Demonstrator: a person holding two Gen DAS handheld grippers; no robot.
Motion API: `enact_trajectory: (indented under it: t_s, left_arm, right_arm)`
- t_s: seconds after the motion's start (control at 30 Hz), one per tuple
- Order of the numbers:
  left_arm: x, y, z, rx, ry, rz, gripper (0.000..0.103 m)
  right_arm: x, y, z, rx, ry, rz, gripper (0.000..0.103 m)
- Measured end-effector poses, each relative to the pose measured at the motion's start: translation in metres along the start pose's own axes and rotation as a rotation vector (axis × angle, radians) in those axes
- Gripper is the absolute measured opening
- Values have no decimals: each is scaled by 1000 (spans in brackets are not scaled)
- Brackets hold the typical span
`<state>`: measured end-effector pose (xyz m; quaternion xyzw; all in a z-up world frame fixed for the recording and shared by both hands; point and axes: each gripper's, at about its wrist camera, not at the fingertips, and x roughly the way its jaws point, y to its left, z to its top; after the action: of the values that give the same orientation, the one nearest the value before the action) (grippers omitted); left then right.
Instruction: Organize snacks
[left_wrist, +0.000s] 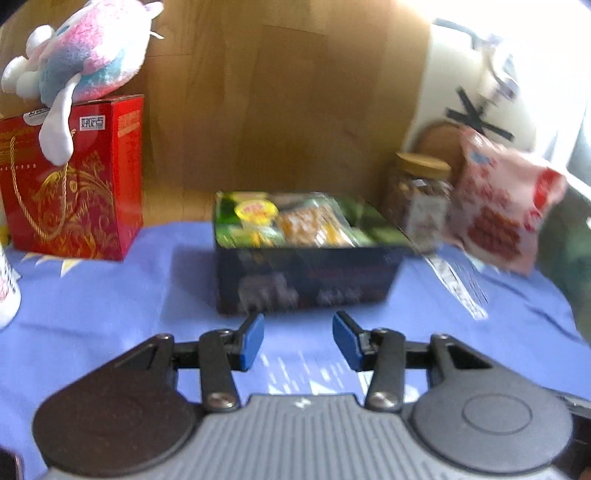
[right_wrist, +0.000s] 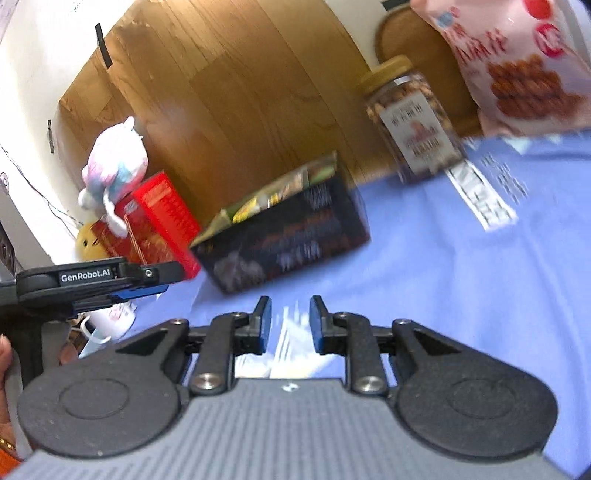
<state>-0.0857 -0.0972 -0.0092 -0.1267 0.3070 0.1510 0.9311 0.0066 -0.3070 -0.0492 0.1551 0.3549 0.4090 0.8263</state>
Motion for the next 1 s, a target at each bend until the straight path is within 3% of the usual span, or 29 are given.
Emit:
enact_trajectory:
  t_s: [0.33, 0.43, 0.47, 0.5, 0.6, 1.0]
  left_arm:
    - [-20, -37, -43, 38, 40, 32, 56]
    - [-25, -43, -50, 53, 40, 55, 60]
    - [-26, -46, -52, 58, 40, 62, 61]
    - [-28, -47, -53, 61, 42, 68, 65]
    - [-34, -52, -58, 70, 30, 97, 92]
    - [-37, -61, -66, 97, 29, 166, 103]
  right_arm:
    - [-47, -4, -36, 67, -4, -20, 34]
    - [-55, -3, -42, 80, -3, -21, 48]
    - [-58, -2, -43, 81, -6, -22, 48]
    - [-60, -2, -45, 81, -8, -21, 48]
    - [-63, -1, -48, 88, -7, -10, 49]
    - [-74, 1, -55, 101, -18, 18, 53]
